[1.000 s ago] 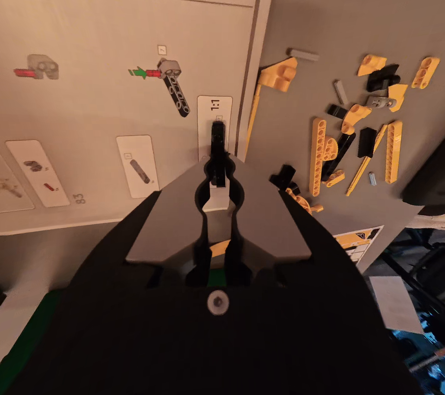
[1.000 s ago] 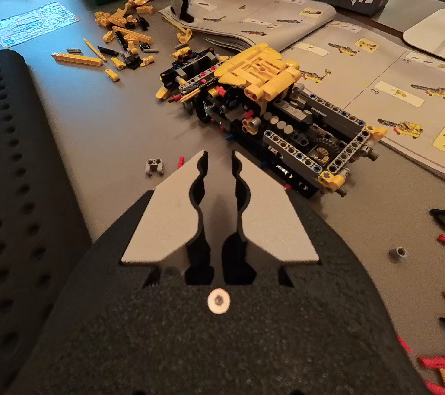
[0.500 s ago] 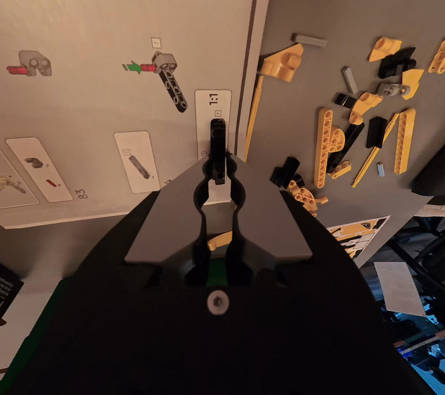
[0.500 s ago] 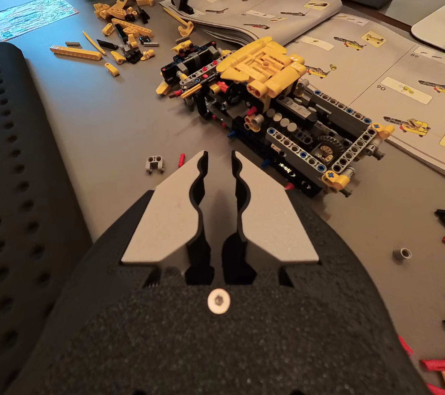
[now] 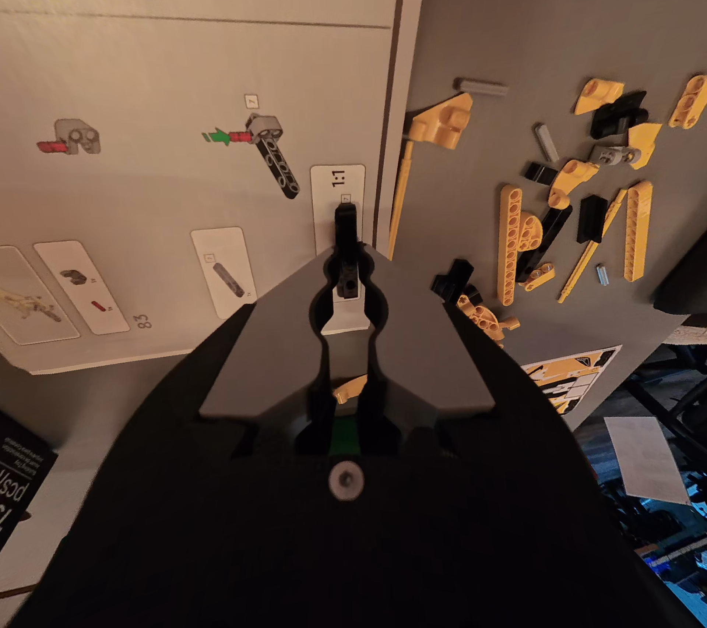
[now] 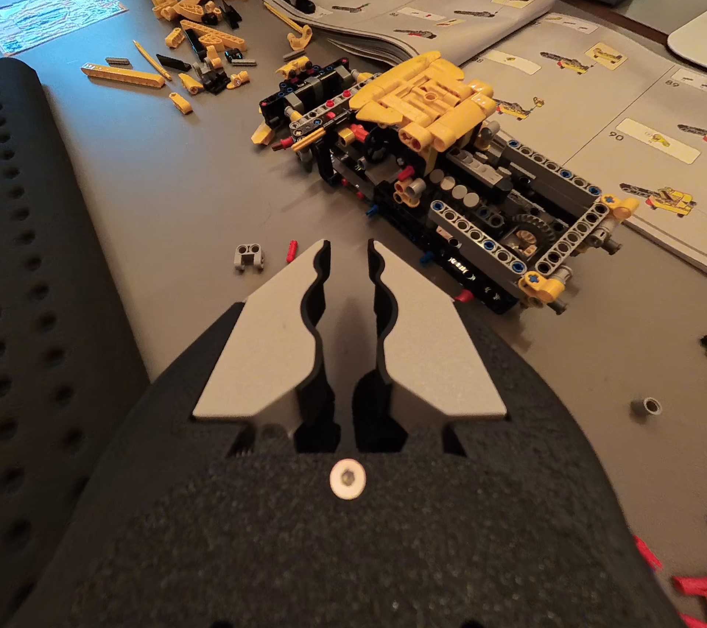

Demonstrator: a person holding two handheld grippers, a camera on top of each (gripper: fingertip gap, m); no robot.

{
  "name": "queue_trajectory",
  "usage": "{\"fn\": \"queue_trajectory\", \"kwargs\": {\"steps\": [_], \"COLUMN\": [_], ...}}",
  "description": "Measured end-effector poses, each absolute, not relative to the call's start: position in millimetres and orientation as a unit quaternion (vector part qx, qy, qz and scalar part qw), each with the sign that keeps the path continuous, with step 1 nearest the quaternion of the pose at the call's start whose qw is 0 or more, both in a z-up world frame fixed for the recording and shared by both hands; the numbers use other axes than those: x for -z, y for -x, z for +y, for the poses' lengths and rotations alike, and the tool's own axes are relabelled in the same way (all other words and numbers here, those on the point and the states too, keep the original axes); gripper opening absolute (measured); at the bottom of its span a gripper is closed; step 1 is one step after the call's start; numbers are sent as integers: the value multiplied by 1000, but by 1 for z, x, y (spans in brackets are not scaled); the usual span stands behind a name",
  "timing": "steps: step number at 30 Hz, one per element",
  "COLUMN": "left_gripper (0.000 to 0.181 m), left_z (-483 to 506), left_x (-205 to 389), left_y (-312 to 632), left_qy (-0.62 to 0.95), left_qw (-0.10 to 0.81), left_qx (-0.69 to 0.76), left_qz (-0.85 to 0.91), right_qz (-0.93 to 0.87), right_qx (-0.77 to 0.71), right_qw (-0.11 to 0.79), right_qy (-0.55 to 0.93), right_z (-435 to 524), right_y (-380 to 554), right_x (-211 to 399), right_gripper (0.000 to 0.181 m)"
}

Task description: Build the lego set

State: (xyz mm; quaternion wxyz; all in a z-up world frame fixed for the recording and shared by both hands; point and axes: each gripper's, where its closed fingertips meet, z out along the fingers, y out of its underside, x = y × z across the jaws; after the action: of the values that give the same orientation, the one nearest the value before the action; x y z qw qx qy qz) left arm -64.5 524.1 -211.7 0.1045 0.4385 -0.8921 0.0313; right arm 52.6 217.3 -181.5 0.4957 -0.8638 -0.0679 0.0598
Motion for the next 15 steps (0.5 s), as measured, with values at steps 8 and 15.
{"fn": "queue_trajectory", "kwargs": {"steps": [8, 15], "left_gripper": [8, 8], "left_z": [525, 527], "left_x": [213, 213], "left_y": [65, 68], "left_qy": [-429, -422], "left_qw": [106, 111], "left_qx": [-22, -12], "left_qz": [-897, -899], "right_qz": [-69, -69], "right_qx": [-60, -60], "right_qw": [495, 495], "right_qy": [864, 864], "right_z": [217, 217], "right_y": [-52, -52], "right_x": [182, 182], "right_gripper": [19, 19]}}
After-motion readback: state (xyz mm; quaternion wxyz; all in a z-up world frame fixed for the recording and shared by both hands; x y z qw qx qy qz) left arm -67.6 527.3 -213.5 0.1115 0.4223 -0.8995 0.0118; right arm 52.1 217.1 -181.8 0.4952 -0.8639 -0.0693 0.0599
